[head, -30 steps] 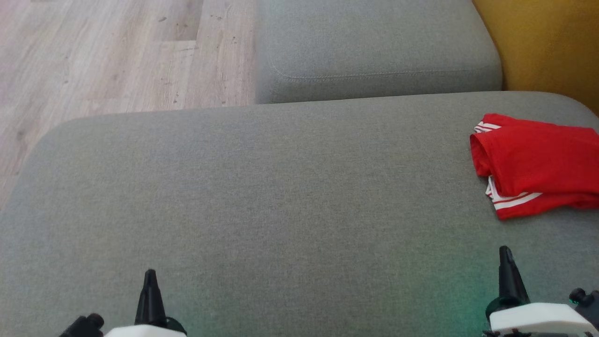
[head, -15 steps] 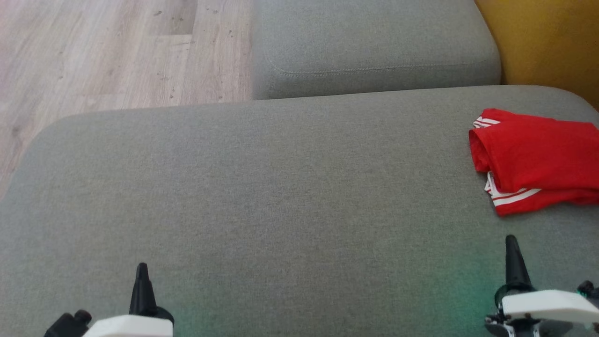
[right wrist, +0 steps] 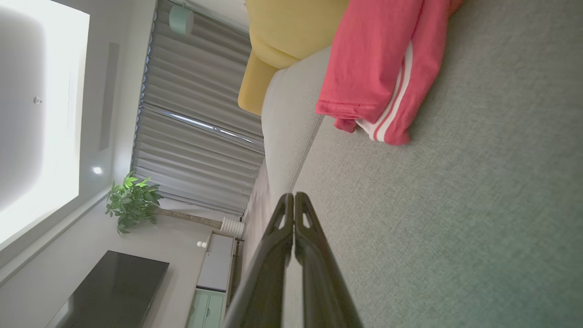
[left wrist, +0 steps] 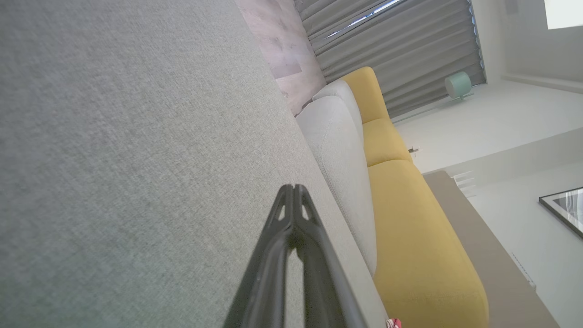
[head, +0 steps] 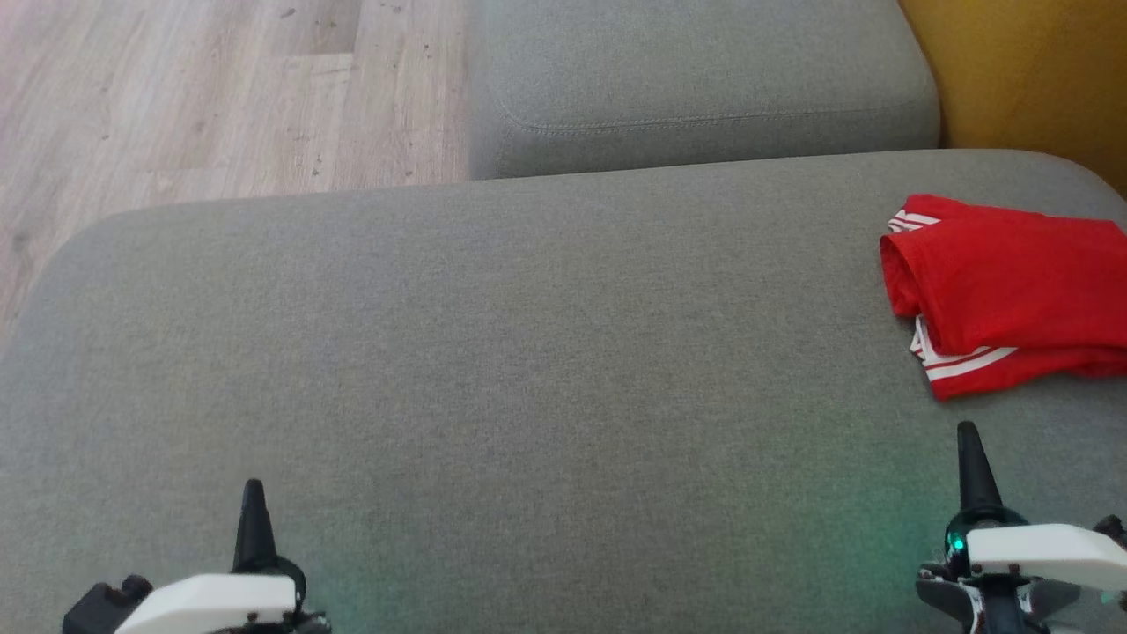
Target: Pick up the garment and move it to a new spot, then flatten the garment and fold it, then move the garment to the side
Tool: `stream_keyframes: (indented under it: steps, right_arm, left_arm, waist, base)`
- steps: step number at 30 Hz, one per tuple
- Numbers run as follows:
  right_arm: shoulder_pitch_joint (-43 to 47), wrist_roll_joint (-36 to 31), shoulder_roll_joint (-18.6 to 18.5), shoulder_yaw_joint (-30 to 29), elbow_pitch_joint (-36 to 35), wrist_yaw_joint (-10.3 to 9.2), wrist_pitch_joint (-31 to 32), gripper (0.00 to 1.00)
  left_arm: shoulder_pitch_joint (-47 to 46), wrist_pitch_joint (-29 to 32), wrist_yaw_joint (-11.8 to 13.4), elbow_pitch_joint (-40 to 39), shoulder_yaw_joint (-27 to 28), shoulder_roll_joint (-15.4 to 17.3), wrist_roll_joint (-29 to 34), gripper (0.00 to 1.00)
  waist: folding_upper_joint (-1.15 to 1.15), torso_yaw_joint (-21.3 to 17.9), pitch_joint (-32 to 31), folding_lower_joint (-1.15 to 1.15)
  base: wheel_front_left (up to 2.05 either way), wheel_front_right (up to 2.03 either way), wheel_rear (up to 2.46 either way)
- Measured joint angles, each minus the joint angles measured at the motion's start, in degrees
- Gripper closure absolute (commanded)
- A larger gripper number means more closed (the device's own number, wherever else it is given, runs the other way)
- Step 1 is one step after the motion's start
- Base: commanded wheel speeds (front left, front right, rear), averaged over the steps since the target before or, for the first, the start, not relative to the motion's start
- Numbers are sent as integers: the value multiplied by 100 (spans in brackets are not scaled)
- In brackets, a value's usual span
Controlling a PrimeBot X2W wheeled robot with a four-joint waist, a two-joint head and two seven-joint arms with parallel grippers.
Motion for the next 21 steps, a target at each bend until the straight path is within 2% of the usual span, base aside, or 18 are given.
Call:
stream_keyframes:
  steps: [21]
  right_arm:
    - [-279, 1302, -2, -168, 76, 0, 328, 100]
  left_arm:
    - [-364, 341, -174, 71, 328, -3, -1340, 100]
  waist:
    - [0, -62, 123, 0]
  base:
    - [0, 0, 0]
